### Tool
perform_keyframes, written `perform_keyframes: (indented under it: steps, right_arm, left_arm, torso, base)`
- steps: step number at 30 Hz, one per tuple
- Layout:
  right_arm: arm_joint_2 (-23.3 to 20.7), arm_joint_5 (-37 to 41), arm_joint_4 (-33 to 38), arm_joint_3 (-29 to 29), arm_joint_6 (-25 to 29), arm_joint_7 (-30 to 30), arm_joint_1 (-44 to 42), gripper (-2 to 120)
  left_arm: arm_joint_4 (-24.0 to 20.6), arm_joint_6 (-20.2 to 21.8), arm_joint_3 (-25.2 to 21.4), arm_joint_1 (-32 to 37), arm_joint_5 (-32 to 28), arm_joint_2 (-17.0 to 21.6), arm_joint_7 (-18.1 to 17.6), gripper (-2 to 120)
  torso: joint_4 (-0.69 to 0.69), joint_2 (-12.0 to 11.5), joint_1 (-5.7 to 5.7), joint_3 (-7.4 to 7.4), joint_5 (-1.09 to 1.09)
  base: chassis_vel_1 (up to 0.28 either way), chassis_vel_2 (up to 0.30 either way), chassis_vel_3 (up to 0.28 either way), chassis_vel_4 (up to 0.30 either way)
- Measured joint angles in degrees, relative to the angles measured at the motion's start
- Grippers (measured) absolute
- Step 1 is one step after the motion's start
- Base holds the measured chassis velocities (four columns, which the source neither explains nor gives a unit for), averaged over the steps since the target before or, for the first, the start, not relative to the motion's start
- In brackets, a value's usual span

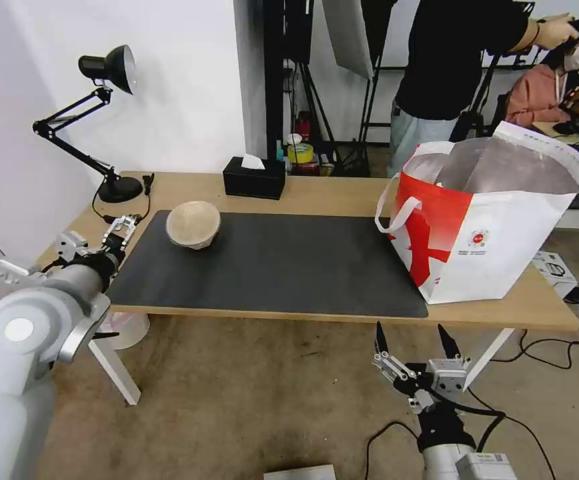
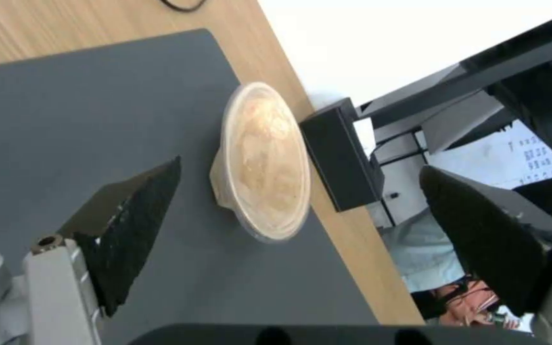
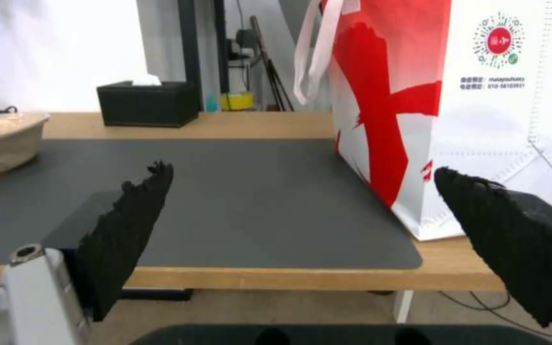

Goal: Pick up the trash from the table and place it into the takeout bag.

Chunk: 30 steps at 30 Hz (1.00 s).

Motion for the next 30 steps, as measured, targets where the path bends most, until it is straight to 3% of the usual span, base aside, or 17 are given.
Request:
perform_keyframes:
  steps: [30]
  right_arm:
    - [0.0,0.0,0.0,0.0,0.0,0.0,0.0,100]
  left_arm:
    - [10.6,1.1,9.4,-9.4,2.5,-2.7,-0.8,100]
  torso:
    - [-0.01,0.0,0.0,0.0,0.0]
  base:
    - [0.0,0.0,0.0,0.0]
